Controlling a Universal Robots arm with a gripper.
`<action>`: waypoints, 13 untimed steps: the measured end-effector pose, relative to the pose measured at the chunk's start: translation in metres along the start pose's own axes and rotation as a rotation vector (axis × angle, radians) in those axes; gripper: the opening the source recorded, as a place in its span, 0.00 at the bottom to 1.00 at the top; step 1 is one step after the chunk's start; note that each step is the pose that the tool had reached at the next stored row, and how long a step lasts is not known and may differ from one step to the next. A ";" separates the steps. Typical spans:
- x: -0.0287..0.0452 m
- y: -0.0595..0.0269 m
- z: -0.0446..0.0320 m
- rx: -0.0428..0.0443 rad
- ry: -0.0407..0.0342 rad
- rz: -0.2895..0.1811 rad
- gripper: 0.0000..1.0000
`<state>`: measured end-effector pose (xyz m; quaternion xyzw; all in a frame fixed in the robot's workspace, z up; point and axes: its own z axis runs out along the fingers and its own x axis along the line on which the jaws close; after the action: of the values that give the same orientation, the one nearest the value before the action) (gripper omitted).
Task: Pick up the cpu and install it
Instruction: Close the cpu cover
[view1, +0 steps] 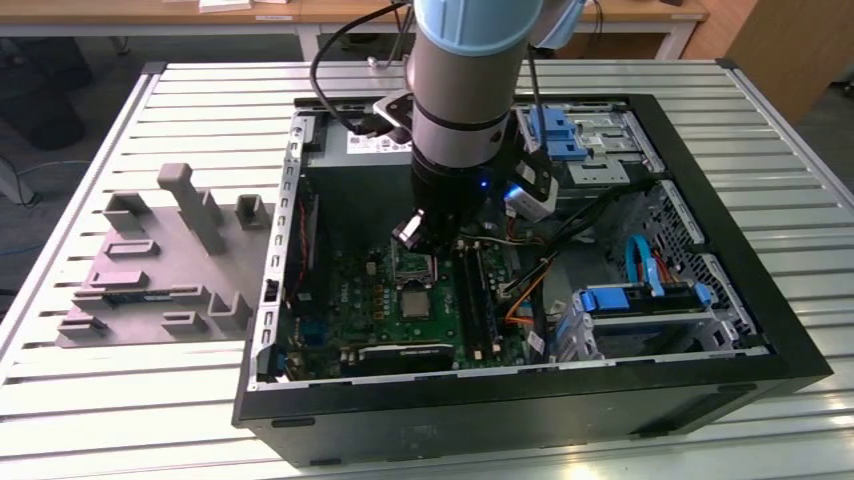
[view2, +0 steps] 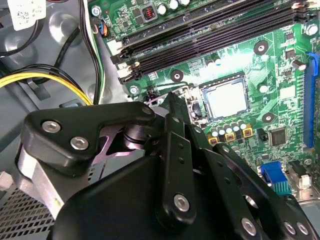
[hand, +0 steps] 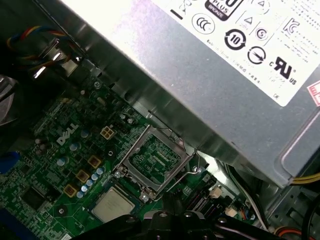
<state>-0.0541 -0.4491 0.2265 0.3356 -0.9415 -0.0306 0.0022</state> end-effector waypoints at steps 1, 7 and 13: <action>0.0000 0.0000 0.0000 0.0000 0.0001 0.000 0.11; -0.0001 0.0000 0.0002 -0.0140 -0.0111 -0.008 0.11; -0.0026 -0.0014 0.0008 -0.0237 -0.0141 -0.062 0.11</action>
<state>-0.0512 -0.4485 0.2257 0.3645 -0.9301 -0.0442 -0.0014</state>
